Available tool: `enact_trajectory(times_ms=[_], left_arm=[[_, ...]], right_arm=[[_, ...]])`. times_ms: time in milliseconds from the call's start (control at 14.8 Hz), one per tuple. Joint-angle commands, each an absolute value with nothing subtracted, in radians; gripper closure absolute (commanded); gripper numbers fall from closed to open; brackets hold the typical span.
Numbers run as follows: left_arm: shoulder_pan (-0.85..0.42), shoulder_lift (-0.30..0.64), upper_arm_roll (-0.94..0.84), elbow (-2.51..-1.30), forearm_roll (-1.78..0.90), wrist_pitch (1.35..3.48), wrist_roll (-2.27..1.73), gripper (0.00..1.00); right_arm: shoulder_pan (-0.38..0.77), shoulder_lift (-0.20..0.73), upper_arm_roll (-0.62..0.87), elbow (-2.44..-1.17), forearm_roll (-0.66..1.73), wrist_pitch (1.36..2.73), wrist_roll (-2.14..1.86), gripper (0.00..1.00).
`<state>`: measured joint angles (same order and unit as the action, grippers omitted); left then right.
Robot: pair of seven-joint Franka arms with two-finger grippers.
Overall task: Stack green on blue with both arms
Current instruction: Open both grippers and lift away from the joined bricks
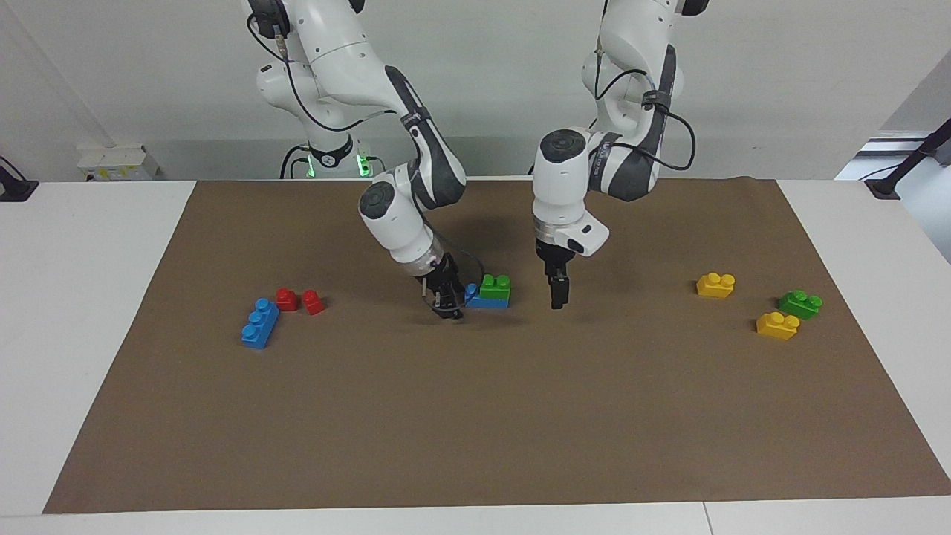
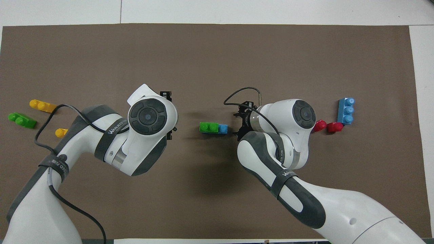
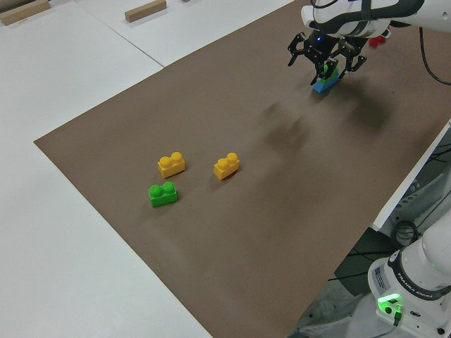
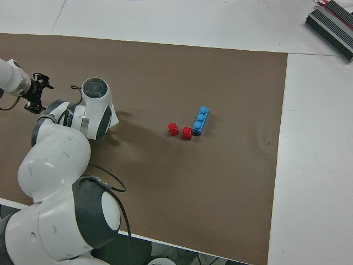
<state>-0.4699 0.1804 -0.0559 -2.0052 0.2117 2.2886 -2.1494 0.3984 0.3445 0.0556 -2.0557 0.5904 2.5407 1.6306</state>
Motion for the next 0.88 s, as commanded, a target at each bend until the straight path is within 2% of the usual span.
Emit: enact_trajectory(times_ms=[0, 67, 135, 202, 606, 809], left_arm=[[-0.408, 0.141, -0.066, -2.013, 0.229, 2.243, -2.054, 0.00], [-0.390, 0.130, -0.066, -2.011, 0.227, 2.231, -2.016, 0.00], [-0.364, 0.118, -0.066, -2.010, 0.226, 2.221, -1.972, 0.00], [-0.342, 0.106, -0.067, -2.005, 0.222, 2.211, -1.932, 0.00], [-0.253, 0.081, -0.066, -1.970, 0.221, 2.155, -1.747, 0.00], [-0.210, 0.081, -0.066, -1.944, 0.221, 2.154, -1.686, 0.00]], right_arm=[[0.316, 0.304, 0.061, -2.023, 0.608, 2.430, 1.562, 0.21], [0.289, 0.287, 0.060, -2.014, 0.597, 2.396, 1.531, 0.14], [0.261, 0.263, 0.060, -2.014, 0.595, 2.367, 1.458, 0.03], [0.243, 0.240, 0.060, -2.008, 0.595, 2.337, 1.371, 0.00], [0.124, 0.167, 0.057, -1.921, 0.439, 2.108, 1.068, 0.00], [0.078, 0.158, 0.055, -1.815, 0.352, 1.956, 0.834, 0.00]])
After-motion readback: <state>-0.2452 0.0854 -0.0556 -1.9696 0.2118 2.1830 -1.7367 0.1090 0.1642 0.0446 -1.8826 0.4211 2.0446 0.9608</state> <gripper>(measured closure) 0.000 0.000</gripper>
